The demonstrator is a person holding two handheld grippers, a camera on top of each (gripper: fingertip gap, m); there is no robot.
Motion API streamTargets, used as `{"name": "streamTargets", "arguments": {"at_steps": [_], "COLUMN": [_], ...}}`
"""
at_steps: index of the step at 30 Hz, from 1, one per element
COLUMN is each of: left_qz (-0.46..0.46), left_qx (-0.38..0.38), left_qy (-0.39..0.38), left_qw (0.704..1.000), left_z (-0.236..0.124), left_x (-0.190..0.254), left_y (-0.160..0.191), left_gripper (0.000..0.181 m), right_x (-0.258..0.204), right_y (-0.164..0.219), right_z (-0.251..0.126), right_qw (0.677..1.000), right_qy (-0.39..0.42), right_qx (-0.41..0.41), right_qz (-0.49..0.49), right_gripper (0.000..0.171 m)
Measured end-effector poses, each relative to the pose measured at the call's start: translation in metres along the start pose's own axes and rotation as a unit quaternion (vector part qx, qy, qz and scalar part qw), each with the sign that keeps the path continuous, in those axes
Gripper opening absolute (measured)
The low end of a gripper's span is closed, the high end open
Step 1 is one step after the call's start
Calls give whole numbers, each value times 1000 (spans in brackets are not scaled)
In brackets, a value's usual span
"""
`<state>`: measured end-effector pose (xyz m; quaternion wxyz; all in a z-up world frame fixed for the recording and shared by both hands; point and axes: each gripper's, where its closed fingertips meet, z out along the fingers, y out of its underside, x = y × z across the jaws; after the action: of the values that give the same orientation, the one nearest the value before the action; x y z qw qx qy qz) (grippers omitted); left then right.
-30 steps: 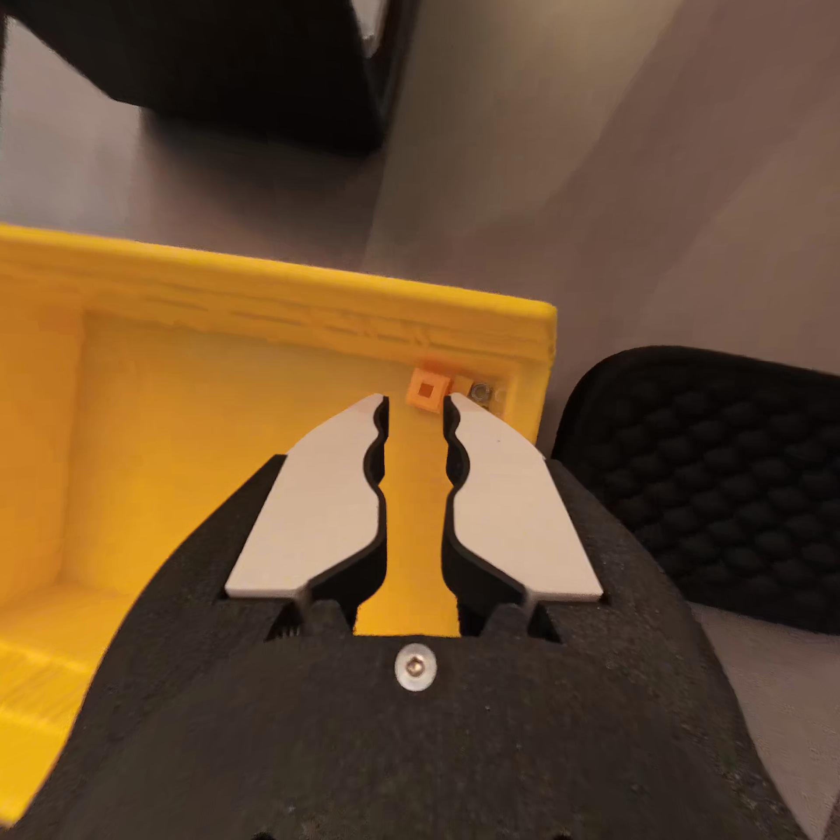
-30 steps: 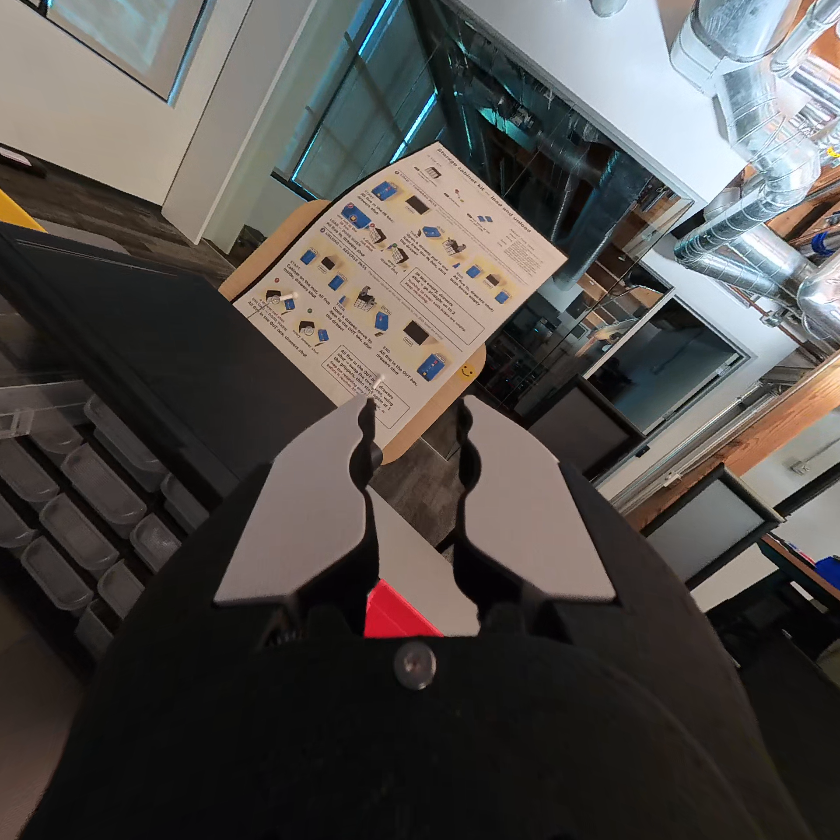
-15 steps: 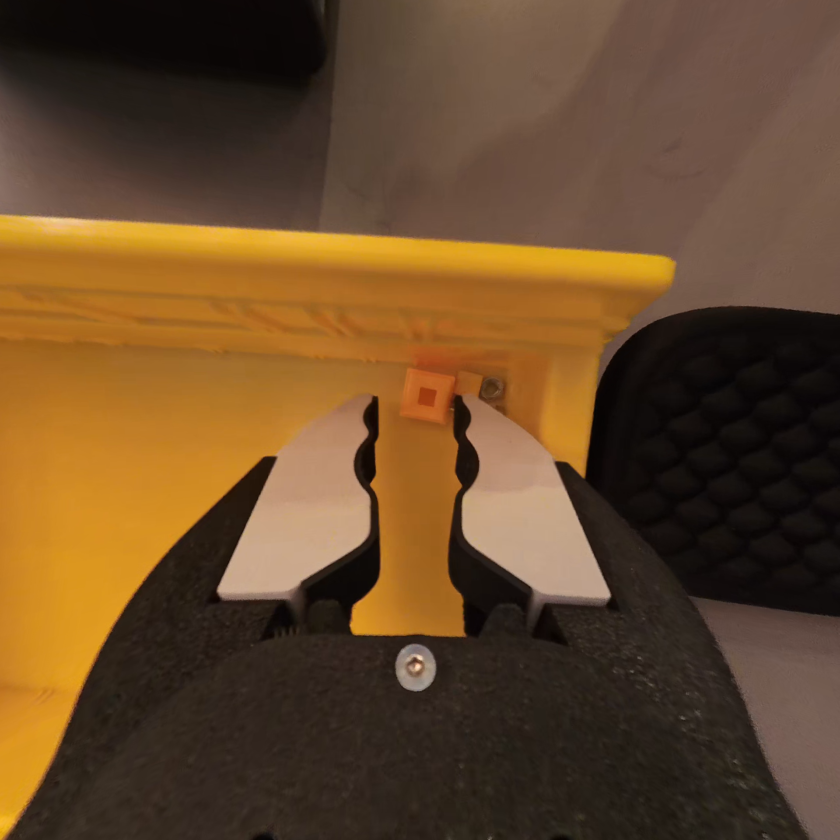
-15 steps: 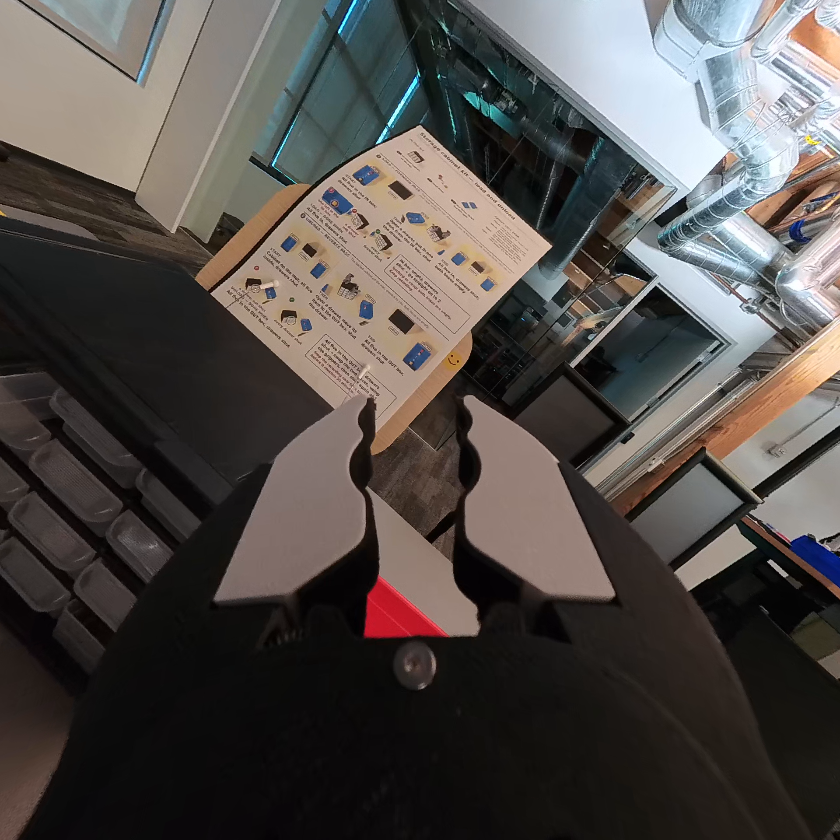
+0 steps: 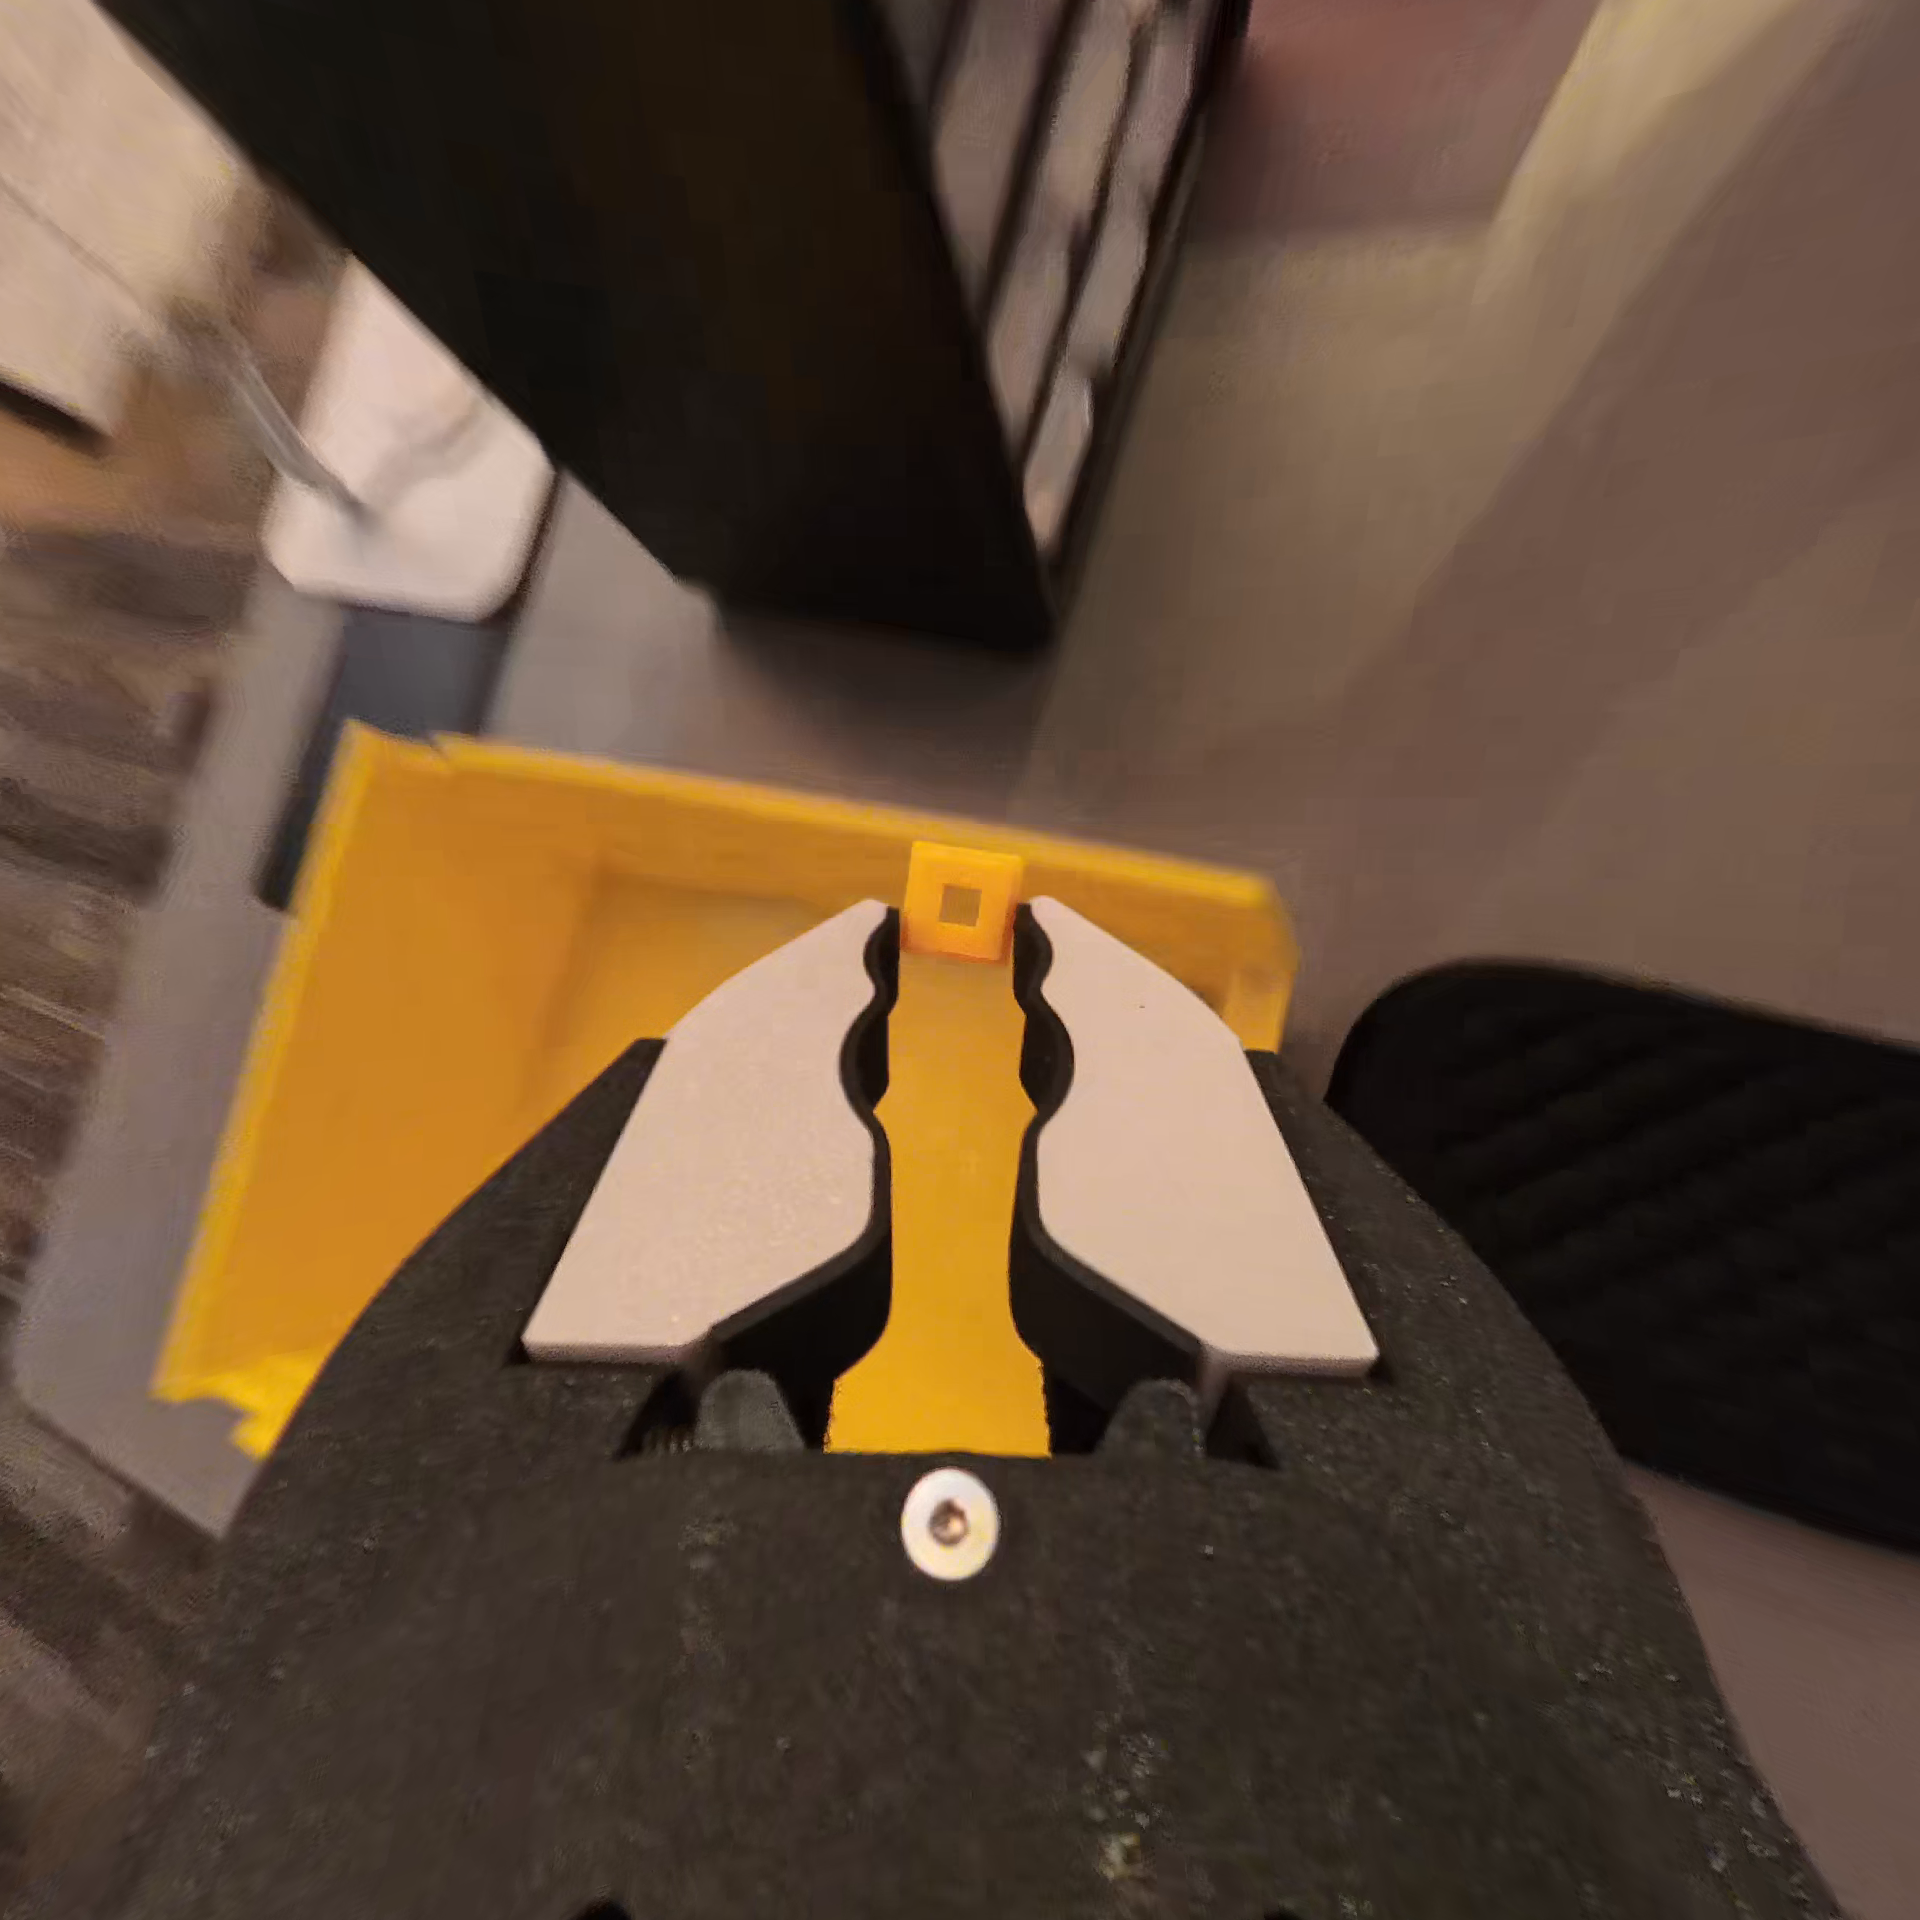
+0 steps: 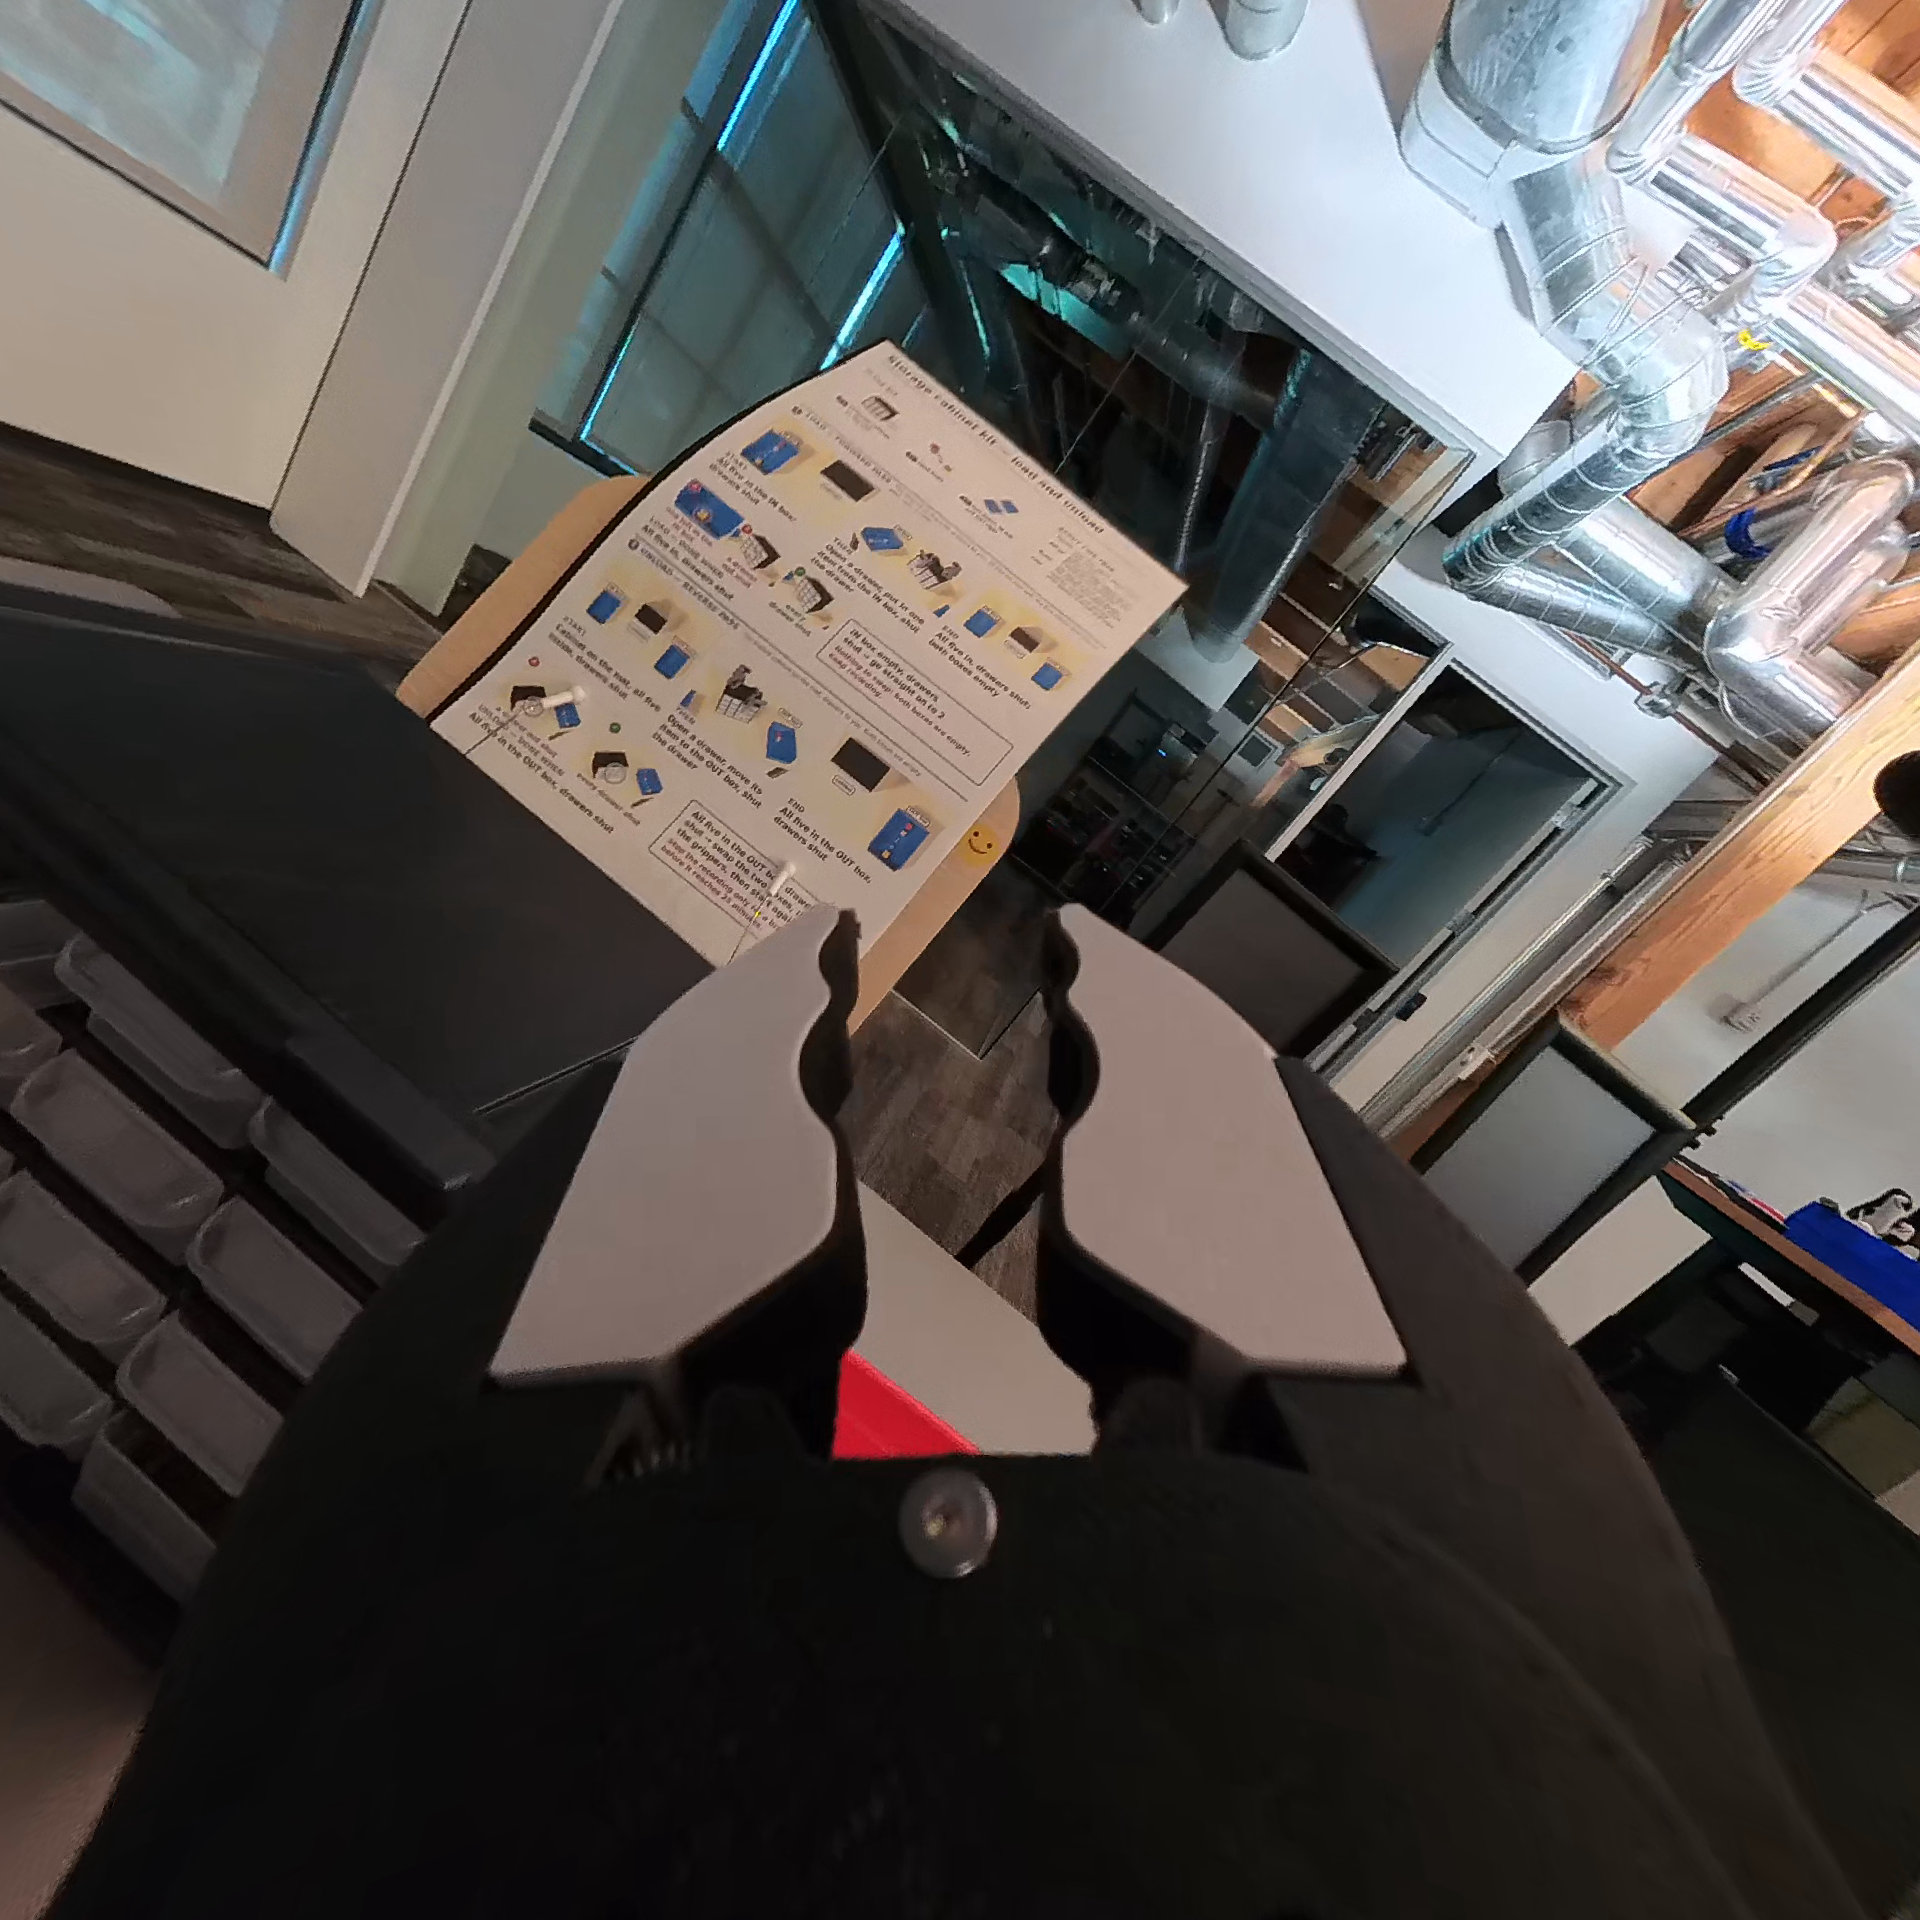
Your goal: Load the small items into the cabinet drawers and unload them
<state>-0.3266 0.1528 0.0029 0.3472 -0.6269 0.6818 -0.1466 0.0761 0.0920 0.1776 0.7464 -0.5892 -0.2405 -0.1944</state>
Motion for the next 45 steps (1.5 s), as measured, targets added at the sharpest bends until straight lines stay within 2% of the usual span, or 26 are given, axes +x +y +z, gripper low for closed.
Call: {"name": "streamTargets", "arguments": {"at_steps": [3, 6, 10, 13, 16, 26, 37, 39, 43, 45], "left_qz": [48, 90, 107, 87, 73, 79, 77, 76, 71, 71], "left_qx": [64, 80, 18, -43, -81, -143, -166, -163, -137, -100], "left_qy": [-8, 37, 77, 85, 109, 124, 125, 119, 102, 76], "left_qw": [997, 992, 991, 992, 988, 979, 975, 976, 983, 990], "left_z": [-23, -11, 38, 70, 86, 102, 106, 106, 97, 84], "left_x": [12, 43, 61, 55, 54, 56, 60, 59, 53, 46], "left_y": [-86, -155, -193, -193, -187, -175, -169, -170, -180, -192], "left_gripper": [20, 20, 20, 21, 21, 21, 21, 27, 34, 34], "right_x": [6, 11, 15, 18, 21, 27, 26, 25, 16, 2], "right_y": [-2, -3, -3, -3, -5, -11, -15, -16, -18, -25], "right_z": [-4, -8, -14, -17, -21, -27, -28, -27, -24, -22], "right_qw": [1000, 1000, 1000, 999, 999, 998, 997, 997, 997, 996], "right_qy": [4, 7, 6, 5, 1, -2, -3, -5, -21, -41], "right_qx": [7, 11, 15, 18, 27, 50, 55, 56, 59, 66], "right_qz": [8, 11, 18, 26, 35, 50, 48, 48, 46, 37], "right_gripper": [35, 35, 35, 35, 35, 35, 35, 35, 35, 35]}}
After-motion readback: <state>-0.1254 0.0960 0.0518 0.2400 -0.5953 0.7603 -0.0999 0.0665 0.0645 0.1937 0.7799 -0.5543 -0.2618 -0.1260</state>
